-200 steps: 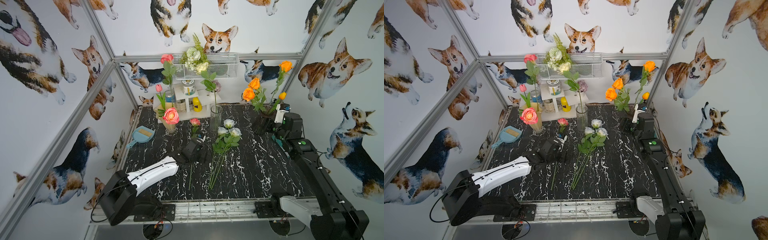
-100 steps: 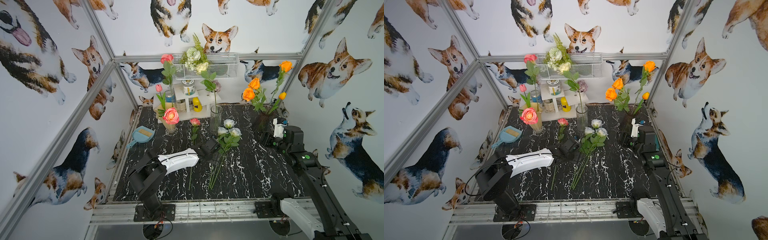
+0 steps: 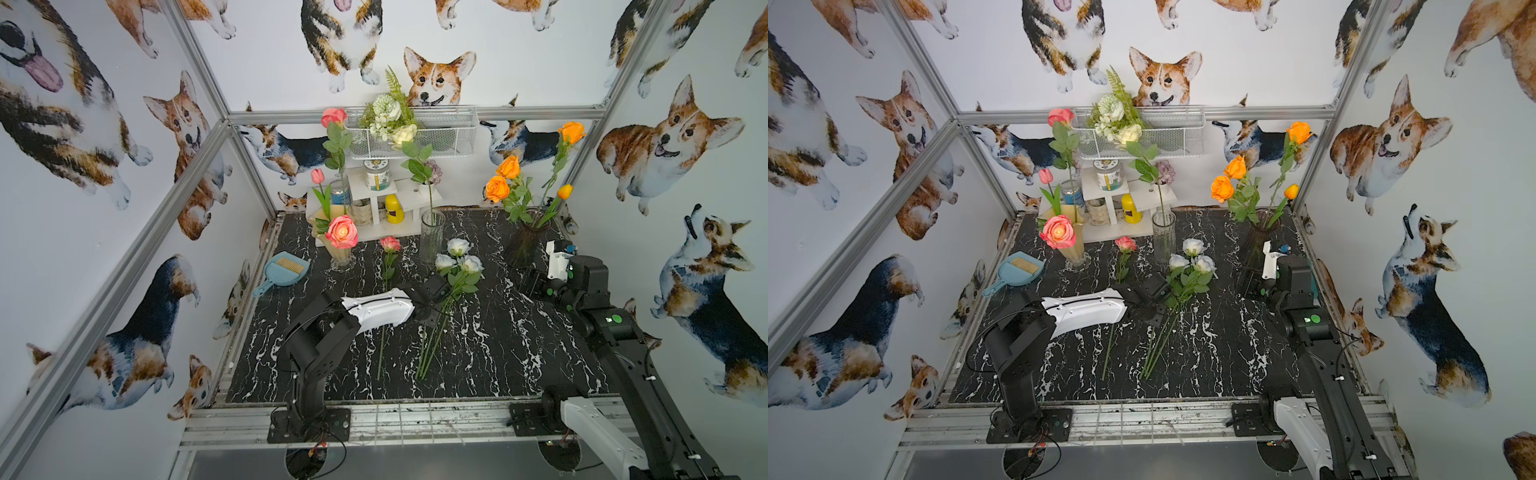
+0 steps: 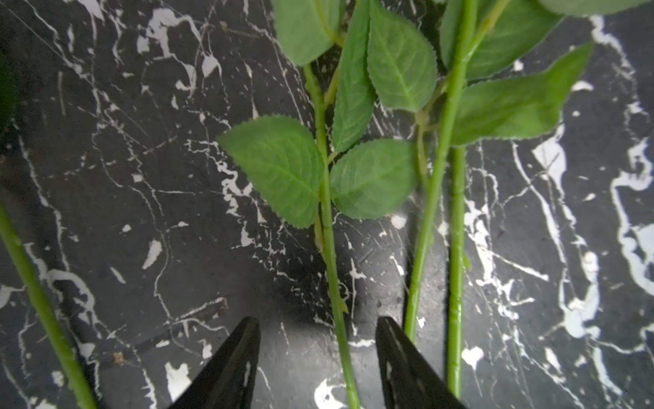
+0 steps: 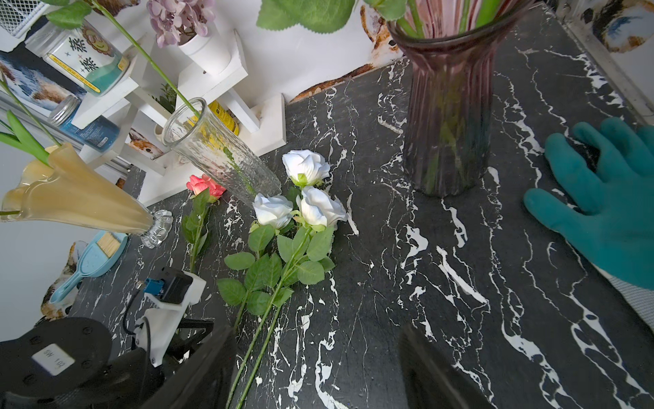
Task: Arrange the flowers in different vases according to their variety
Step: Pick up the flower at the center of the board.
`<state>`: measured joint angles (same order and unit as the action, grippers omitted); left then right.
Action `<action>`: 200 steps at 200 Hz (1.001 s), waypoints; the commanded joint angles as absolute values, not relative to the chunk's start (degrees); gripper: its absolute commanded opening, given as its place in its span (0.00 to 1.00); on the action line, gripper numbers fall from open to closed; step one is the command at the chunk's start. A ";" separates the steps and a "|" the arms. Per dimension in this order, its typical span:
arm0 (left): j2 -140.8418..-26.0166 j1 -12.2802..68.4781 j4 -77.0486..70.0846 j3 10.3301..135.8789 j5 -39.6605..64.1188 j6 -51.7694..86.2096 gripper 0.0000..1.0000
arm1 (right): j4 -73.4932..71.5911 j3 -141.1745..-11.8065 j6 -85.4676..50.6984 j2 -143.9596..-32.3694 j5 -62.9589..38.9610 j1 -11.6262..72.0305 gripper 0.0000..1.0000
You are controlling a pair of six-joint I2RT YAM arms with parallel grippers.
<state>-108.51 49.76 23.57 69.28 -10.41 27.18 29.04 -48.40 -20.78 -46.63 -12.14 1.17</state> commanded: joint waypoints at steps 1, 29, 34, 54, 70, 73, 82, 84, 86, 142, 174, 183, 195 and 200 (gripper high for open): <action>-109.62 49.82 25.05 70.18 -10.67 27.67 0.54 | 28.81 -48.34 -21.36 -46.67 -12.92 1.22 0.77; -111.32 49.81 25.55 71.21 -10.37 27.78 0.50 | 28.83 -47.97 -21.30 -46.47 -12.92 1.18 0.77; -111.64 49.79 25.70 71.42 -10.33 27.81 0.49 | 28.83 -47.94 -21.27 -46.44 -12.92 1.29 0.77; -112.83 49.75 26.31 72.38 -10.03 27.88 0.43 | 28.92 -47.82 -21.35 -46.41 -13.01 1.21 0.77; -114.41 49.77 27.76 73.78 -9.84 27.80 0.37 | 28.99 -47.74 -21.18 -46.41 -13.01 1.21 0.77; -114.77 49.77 28.14 74.13 -9.80 27.81 0.35 | 29.00 -47.74 -21.19 -46.41 -13.07 1.29 0.77; -115.64 49.76 29.03 74.91 -9.67 27.77 0.31 | 29.00 -47.68 -21.19 -46.41 -13.26 1.24 0.77; -115.79 49.75 29.18 75.02 -9.60 27.77 0.30 | 29.00 -47.65 -21.18 -46.41 -13.31 1.23 0.77; -115.96 49.75 29.29 75.05 -9.59 27.77 0.30 | 29.00 -47.64 -21.18 -46.41 -13.35 1.21 0.77; -117.57 49.75 29.72 74.64 -9.23 28.45 0.06 | 29.31 -47.05 -21.18 -45.92 -14.13 1.17 0.77; -117.77 49.75 28.74 73.68 -9.31 28.90 0.00 | 29.27 -46.38 -21.31 -45.40 -14.44 1.23 0.77; -117.63 49.72 28.59 73.53 -9.47 29.02 0.00 | 29.25 -46.19 -21.28 -45.27 -14.50 1.31 0.77; -117.16 49.75 28.26 73.10 -9.83 29.13 0.00 | 29.27 -45.97 -21.34 -45.18 -14.54 1.23 0.77; -116.77 49.75 28.06 72.90 -10.07 29.13 0.00 | 29.18 -45.89 -21.32 -45.11 -14.64 1.30 0.77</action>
<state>-116.01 49.89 22.63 74.48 -11.22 28.64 29.17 -46.24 -20.80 -45.41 -13.91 1.19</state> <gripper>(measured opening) 0.087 0.771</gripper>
